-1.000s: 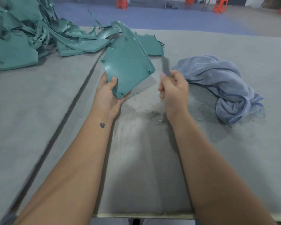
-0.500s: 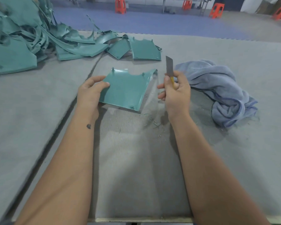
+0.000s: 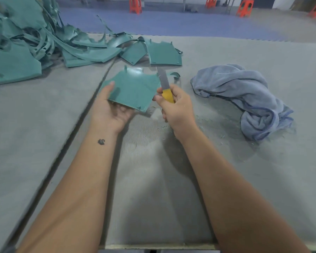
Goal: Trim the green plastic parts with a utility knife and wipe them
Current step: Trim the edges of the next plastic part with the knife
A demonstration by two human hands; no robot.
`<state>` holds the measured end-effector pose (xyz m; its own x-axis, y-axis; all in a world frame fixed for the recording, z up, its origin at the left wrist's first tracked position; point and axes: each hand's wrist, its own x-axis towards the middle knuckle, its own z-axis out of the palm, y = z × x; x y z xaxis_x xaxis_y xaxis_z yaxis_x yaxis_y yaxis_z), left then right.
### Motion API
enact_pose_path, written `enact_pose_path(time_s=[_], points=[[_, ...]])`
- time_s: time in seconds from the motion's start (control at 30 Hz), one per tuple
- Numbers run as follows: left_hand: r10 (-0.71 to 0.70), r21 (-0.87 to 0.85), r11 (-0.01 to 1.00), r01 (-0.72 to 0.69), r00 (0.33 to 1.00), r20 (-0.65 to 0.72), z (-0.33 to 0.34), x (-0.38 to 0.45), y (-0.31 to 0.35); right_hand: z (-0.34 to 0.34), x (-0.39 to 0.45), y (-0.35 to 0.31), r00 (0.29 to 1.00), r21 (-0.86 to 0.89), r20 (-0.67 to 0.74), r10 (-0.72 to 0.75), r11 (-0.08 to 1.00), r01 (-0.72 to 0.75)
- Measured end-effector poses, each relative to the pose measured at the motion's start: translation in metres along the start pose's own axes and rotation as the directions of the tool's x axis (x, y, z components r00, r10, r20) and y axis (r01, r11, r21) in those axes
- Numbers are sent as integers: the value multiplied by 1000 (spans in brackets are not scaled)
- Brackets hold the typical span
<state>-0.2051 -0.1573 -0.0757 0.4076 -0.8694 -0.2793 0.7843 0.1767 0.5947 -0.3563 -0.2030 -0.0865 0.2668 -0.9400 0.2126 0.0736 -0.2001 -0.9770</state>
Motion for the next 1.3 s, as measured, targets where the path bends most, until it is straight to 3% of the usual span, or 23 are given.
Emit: enact_pose_path(time_s=[0.07, 0.13, 0.27, 0.4, 0.47, 0.57, 0.67, 0.93, 1.07, 1.2, 1.3], points=[[-54, 307, 951, 26, 995, 85, 4, -3, -9, -2, 2, 1, 1000, 32, -29, 1, 999, 0], [-53, 465, 885, -7, 992, 115, 9, -4, -18, -4, 3, 1, 999, 77, -36, -18, 997, 21], [14, 362, 932, -39, 997, 71, 15, -4, -29, -9, 4, 2, 997, 66, -79, 11, 998, -6], [43, 218, 975, -43, 999, 6, 12, 3, -29, -13, 7, -2, 984, 228, -26, 176, 959, -165], [29, 138, 990, -28, 1000, -3, 12, 4, -28, -14, 7, -5, 979, 131, 27, 201, 971, -202], [9, 64, 998, -10, 1000, 17, 12, 0, -26, -15, 3, -4, 980, 47, 155, 123, 990, -132], [6, 58, 998, -7, 1000, 21, 13, -2, -25, -13, -2, -3, 957, 74, 281, 77, 992, -102], [-58, -1, 998, 58, 998, 26, 18, -5, -27, -13, 1, 8, 933, 74, 354, 74, 992, -106], [-85, 94, 992, 80, 995, 47, 17, -8, -26, -15, 5, 12, 954, 134, 288, 87, 982, -130], [-102, 79, 992, 96, 991, 82, 14, -12, -25, -15, 9, 13, 973, 237, 188, 133, 955, -176], [-107, 55, 993, 103, 991, 82, 14, -13, -24, -18, 8, 13, 961, 246, 256, 109, 954, -173]])
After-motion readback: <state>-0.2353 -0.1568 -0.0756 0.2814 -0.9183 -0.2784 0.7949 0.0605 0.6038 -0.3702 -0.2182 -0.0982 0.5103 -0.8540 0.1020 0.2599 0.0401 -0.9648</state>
